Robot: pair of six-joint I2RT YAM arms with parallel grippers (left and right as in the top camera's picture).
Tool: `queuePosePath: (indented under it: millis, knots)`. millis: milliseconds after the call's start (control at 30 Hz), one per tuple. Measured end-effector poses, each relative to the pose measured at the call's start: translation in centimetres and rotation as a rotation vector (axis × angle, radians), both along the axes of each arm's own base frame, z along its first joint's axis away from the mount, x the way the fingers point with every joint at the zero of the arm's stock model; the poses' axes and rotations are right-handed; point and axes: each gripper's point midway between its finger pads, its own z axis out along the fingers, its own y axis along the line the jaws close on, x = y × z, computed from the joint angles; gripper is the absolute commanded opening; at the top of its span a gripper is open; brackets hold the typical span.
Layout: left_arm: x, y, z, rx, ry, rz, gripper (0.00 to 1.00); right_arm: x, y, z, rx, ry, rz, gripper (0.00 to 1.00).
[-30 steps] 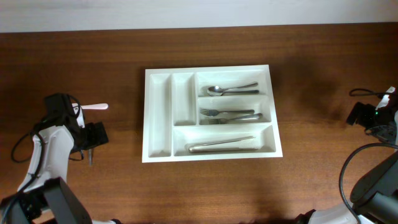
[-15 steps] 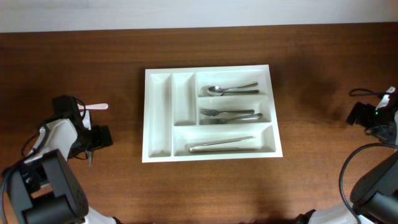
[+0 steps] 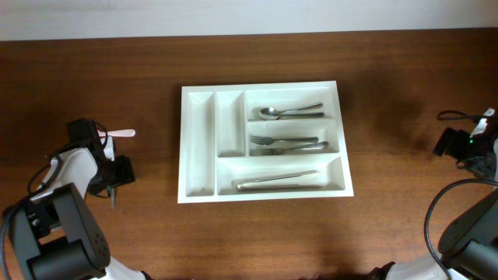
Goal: Pack container
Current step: 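Grasp the right-hand silver spoon with the left gripper, then carry the spoon into the tray's left compartment and release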
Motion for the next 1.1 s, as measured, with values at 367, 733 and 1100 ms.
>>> queuePosePath:
  millis: [367,733,1100]
  knots:
    - [0.0,0.0,-0.1,0.001,0.003,-0.002,0.11,0.0,0.0,0.0,0.0,0.0,0.0,0.99]
    - [-0.4,-0.1,0.3,-0.013,0.039,-0.002,0.02,0.0,0.0,0.0,0.0,0.0,0.0,0.99]
    - [4.7,0.2,7.3,0.017,-0.05,-0.041,0.02,0.0,0.0,0.0,0.0,0.0,0.0,0.99]
